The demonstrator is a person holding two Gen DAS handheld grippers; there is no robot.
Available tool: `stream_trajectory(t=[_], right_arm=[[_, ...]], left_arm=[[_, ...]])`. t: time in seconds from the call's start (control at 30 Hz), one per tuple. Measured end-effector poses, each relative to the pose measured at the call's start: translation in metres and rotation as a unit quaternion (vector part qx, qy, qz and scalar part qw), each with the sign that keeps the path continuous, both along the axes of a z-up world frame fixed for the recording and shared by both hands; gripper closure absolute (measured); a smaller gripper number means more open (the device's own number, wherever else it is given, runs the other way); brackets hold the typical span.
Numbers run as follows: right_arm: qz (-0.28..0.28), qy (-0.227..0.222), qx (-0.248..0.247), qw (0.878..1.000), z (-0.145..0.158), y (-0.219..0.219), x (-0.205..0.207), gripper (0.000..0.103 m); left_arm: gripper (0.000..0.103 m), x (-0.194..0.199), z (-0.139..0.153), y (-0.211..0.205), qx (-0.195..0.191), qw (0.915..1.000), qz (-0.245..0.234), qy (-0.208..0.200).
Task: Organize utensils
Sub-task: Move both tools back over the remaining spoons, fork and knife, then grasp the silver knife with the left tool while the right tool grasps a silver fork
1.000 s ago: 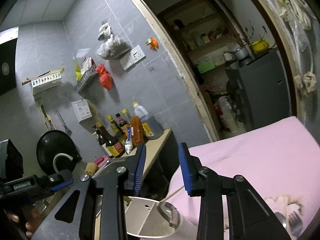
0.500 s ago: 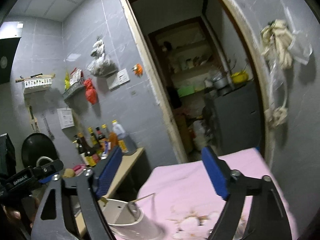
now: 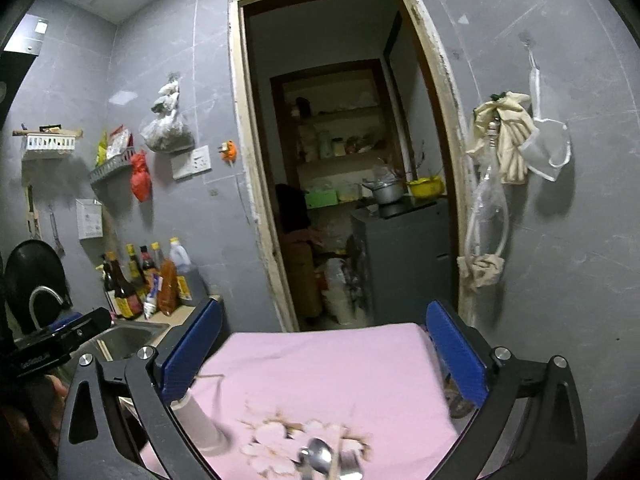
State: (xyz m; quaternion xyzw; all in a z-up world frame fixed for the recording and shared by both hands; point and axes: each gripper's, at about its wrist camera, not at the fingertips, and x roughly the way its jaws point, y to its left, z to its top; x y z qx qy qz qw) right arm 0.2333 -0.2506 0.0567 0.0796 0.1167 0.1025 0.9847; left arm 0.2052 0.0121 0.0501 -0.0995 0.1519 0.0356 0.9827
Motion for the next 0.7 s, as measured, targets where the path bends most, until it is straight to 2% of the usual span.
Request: stream_trajectory(t=[0.17, 0.33, 0.5, 0.7], right_arm=[[-0.005, 0.021, -0.007, 1.0, -0.013, -0.026, 0.007, 0.002], [-0.005, 0.053, -0.012, 0.999, -0.04, -0.052, 0.019, 0.002], [-0.002, 0.089, -0.017, 0.996, -0.07, -0.071, 0.032, 0.002], [0.018, 0.16, -0.016, 0.987, -0.118, -0.081, 0.056, 0.002]], left_arm=[[0.002, -0.001, -0.01, -0.029, 0.014, 0.9999, 0.0, 0.004], [0.002, 0.002, -0.028, -0.053, 0.017, 0.9996, -0.003, 0.025], [0.002, 0.011, -0.055, -0.074, 0.012, 0.9982, -0.013, 0.057], [0.002, 0.028, -0.091, -0.09, 0.0, 0.993, -0.027, 0.115]])
